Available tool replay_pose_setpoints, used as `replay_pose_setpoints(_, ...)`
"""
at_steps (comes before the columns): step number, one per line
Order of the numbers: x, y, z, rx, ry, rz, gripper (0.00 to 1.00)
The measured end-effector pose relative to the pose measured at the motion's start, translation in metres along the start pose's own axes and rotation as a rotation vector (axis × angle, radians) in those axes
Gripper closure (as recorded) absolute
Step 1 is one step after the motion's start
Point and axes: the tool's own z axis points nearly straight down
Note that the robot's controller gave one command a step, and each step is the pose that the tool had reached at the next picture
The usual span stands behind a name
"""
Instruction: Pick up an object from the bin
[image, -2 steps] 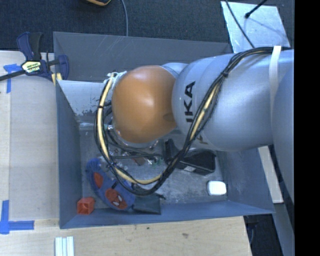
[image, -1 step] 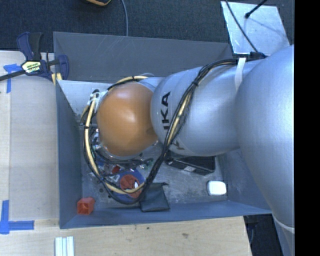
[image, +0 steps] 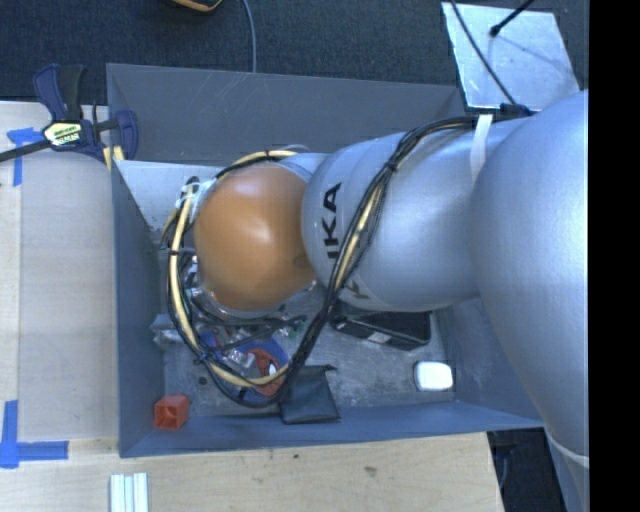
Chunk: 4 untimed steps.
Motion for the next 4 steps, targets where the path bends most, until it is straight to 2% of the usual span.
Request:
replay_pose_setpoints(1, 0.034, -0.016, -0.02, 0.001, 0.003, -0.231, 0.0)
replay_pose_setpoints(2, 0.028, -0.091, 0.059, 0.0, -0.003, -0.252, 0.0)
replay_pose_setpoints(3, 0.026, -0.091, 0.052, 0.006, -0.003, -0.255, 1.0)
replay_pose_setpoints(4, -0.013, -0.089, -0.046, 0.008, -0.009, -0.259, 1.0)
